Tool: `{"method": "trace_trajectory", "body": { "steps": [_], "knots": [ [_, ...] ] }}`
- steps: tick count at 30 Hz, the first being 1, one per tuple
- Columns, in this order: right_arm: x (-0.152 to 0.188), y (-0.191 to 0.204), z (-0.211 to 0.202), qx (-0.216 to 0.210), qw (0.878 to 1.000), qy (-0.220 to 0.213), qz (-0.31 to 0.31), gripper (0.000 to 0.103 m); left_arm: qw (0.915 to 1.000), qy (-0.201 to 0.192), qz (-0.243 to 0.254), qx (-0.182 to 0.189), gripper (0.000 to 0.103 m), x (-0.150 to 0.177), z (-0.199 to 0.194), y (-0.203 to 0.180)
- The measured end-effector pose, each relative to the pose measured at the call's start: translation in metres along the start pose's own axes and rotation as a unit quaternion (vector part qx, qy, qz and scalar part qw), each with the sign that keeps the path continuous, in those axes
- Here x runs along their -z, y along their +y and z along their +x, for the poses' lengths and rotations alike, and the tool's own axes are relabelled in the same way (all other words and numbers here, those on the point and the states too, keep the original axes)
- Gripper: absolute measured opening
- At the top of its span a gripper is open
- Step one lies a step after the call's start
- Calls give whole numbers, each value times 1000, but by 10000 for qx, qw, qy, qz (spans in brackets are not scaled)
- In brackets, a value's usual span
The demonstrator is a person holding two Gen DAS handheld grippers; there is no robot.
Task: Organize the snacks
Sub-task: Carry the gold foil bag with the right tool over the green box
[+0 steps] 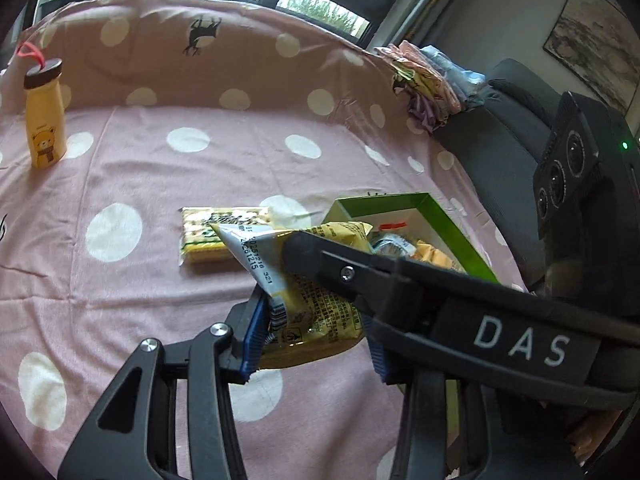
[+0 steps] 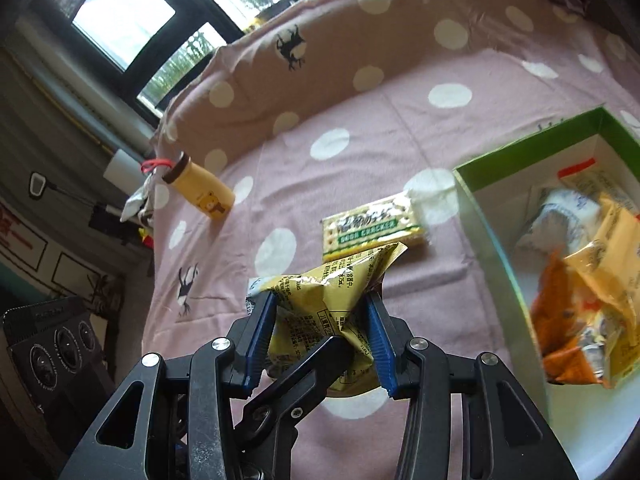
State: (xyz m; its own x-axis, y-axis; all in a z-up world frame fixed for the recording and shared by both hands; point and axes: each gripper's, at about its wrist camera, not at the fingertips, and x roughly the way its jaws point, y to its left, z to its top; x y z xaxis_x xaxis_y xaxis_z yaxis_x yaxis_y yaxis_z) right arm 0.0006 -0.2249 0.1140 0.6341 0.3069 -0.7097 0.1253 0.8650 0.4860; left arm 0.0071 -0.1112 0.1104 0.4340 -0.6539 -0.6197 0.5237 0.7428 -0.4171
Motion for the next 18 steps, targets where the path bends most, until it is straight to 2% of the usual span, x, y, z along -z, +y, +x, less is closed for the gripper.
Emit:
{"method": "trace_trajectory", "body": {
  "steps": [6, 11, 14, 18],
  "knots": [
    [-11, -32, -35, 218, 9984, -482, 200, 49, 9982, 89, 564, 194, 42, -13, 23, -48],
    [-16, -70, -64, 314, 9926, -944, 698, 49, 9929, 84, 1082, 491, 42, -18, 44, -85],
    [-17, -89, -75, 480, 9874, -1151, 973, 49, 9910, 197, 1160, 634, 42, -18, 60, -98],
    [-16, -113, -80, 629, 9811, -1208, 1373, 49, 9900, 461, 1132, 700, 42, -16, 81, -109]
  ]
}}
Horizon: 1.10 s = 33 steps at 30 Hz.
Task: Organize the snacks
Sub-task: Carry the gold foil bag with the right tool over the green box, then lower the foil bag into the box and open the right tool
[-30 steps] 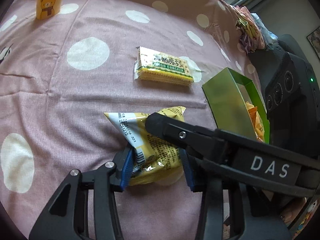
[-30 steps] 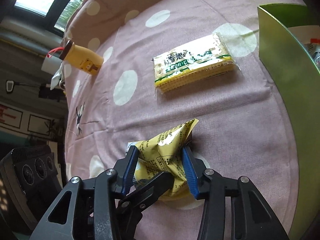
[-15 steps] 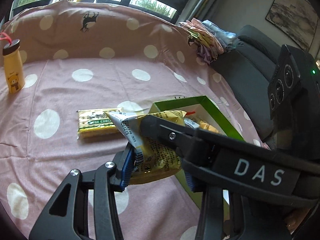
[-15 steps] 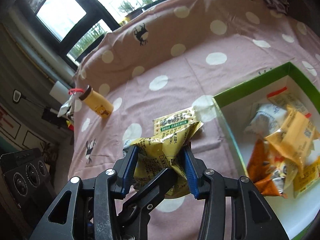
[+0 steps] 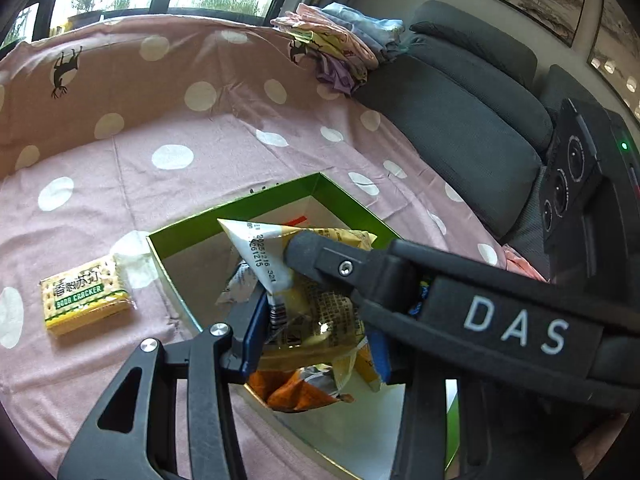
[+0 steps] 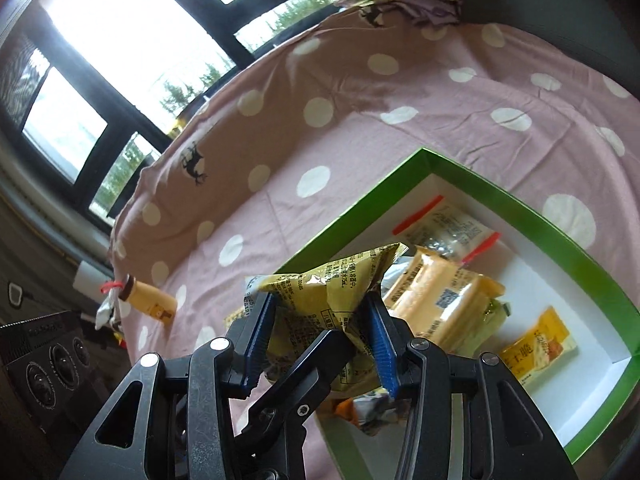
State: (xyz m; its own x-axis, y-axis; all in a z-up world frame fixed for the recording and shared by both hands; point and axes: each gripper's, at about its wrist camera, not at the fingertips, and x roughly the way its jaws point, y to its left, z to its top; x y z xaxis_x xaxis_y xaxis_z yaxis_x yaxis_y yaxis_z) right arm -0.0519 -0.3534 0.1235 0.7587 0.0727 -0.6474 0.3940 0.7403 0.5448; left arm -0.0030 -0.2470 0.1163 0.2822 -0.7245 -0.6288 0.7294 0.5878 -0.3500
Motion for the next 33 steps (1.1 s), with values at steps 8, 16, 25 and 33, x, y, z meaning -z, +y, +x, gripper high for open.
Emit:
{"method": "trace_trajectory", "body": {
  "steps": [8, 16, 25, 33],
  "knots": [
    [-3, -31, 15, 252, 9979, 227, 549, 49, 9995, 280, -156, -82, 42, 3, 21, 0],
    [-1, -41, 23, 486, 9962, 264, 670, 49, 9984, 426, -307, -214, 42, 8, 28, 3],
    [-3, -46, 34, 552, 9957, 344, 657, 49, 9981, 420, -283, -339, 46, 11, 30, 8],
    [-4, -48, 27, 728, 9945, 271, 701, 54, 9985, 164, -417, -315, 47, 10, -8, 17]
  ]
}}
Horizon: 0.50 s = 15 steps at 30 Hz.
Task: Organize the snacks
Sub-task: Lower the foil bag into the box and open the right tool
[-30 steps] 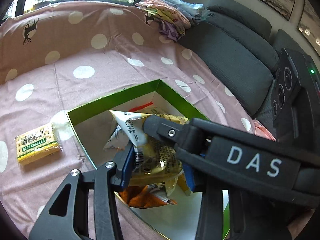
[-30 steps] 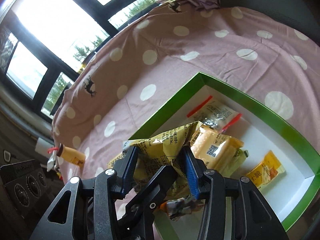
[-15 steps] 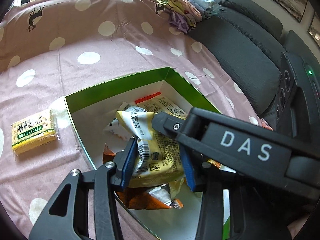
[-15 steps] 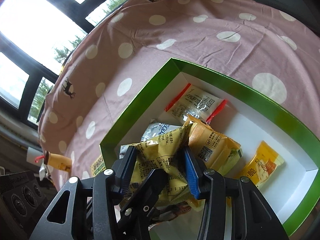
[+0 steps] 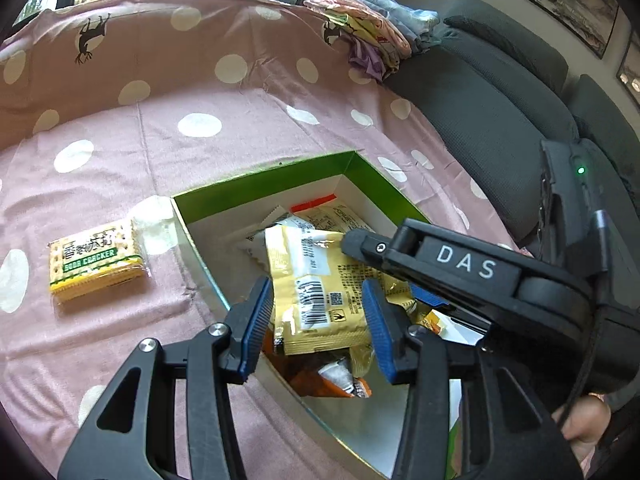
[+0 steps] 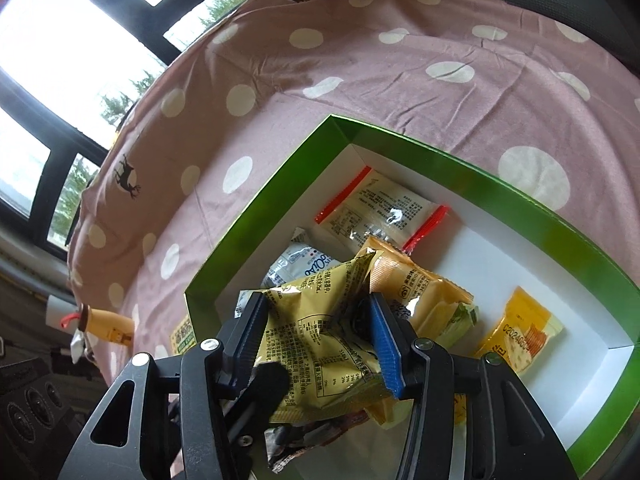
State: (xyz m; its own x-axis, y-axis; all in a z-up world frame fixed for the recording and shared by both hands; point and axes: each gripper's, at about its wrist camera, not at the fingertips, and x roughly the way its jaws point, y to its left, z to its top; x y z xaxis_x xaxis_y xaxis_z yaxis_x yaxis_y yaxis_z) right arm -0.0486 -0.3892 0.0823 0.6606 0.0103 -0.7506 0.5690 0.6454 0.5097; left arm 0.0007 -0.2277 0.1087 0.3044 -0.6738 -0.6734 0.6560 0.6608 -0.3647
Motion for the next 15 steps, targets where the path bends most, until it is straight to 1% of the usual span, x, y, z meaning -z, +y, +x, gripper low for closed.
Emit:
{"method": "trace_trajectory", "body": {
  "steps": [1, 3, 4, 7, 9, 12, 15],
  "knots": [
    [-1, -1, -2, 82, 9999, -54, 32, 60, 10000, -77, -22, -8, 48, 0, -8, 3],
    [-1, -4, -7, 273, 9994, -173, 139, 68, 9997, -221, -95, -70, 54, 1, -24, 12],
    [-2, -4, -11, 332, 9990, -256, 170, 71, 9994, -281, -155, -120, 54, 2, -32, 18],
    [-3, -5, -18, 393, 9981, -447, 181, 76, 9976, -456, -459, -266, 64, 6, -56, 39],
    [-4, -5, -22, 349, 9978, -534, 187, 76, 9957, -540, -651, -388, 71, 9, -71, 53],
    [-4, -2, -24, 294, 9978, -577, 130, 78, 9902, -730, -863, -823, 78, 19, -95, 73],
    [-3, 2, -25, 161, 9982, -574, 53, 84, 9811, -852, -934, -1462, 79, 32, -113, 93]
  ]
}}
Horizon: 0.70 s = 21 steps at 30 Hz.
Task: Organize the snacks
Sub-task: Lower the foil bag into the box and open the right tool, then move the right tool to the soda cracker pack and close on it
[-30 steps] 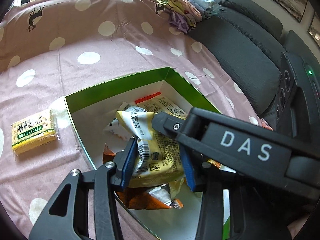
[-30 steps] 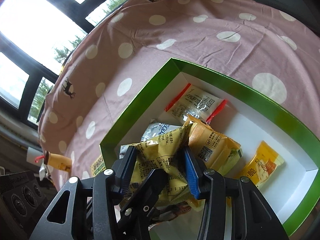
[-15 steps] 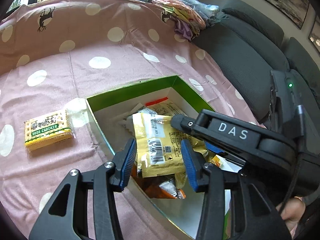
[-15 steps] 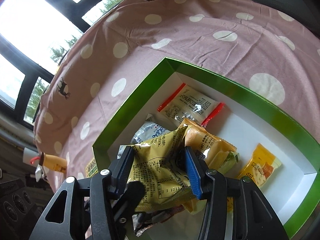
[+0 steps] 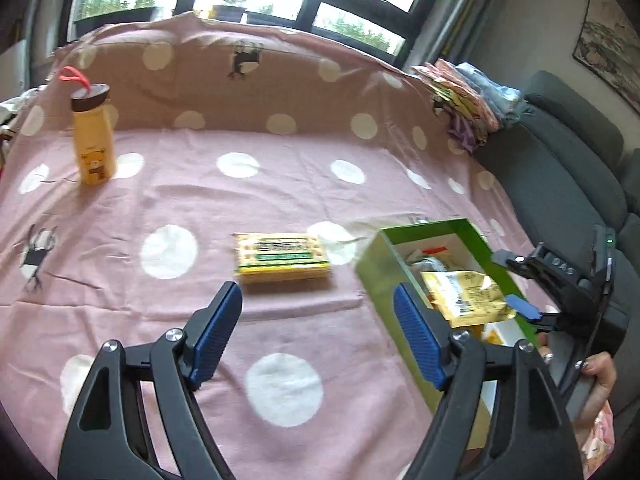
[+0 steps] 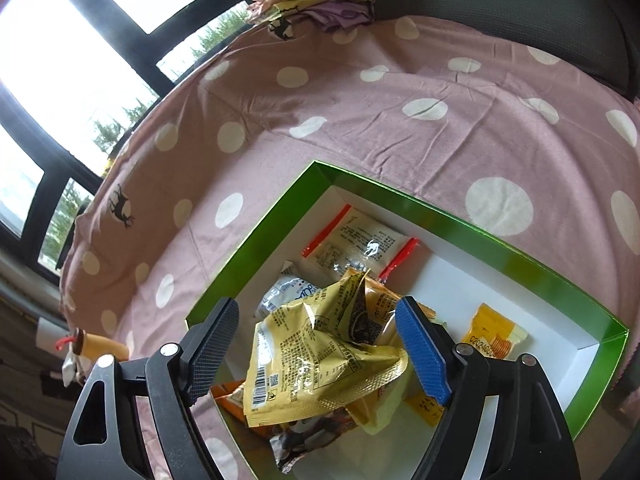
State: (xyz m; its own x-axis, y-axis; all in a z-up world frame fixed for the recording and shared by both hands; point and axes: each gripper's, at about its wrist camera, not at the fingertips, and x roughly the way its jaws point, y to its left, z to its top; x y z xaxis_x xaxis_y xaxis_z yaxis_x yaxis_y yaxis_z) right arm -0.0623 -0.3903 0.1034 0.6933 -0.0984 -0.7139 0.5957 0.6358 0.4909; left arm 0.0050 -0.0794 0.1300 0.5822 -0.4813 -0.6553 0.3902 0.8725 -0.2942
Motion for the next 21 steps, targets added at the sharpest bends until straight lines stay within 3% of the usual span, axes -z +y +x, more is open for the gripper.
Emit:
{"method": "trace_trajectory", "body": {
  "steps": [3, 6, 11, 21],
  "knots": [
    [1, 5, -3, -30, 9999, -66, -78, 85, 9990, 4, -202, -387, 79, 10, -9, 28],
    [3, 11, -6, -49, 9998, -120, -177, 85, 9982, -23, -394, -453, 86, 19, -17, 51],
    [10, 28, -7, -90, 9990, -140, -411, 86, 9960, -61, -710, -547, 86, 22, -17, 74],
    [37, 79, -4, 108, 9909, -169, -1331, 86, 9915, 51, -893, -944, 87, 25, -21, 102]
  ]
}}
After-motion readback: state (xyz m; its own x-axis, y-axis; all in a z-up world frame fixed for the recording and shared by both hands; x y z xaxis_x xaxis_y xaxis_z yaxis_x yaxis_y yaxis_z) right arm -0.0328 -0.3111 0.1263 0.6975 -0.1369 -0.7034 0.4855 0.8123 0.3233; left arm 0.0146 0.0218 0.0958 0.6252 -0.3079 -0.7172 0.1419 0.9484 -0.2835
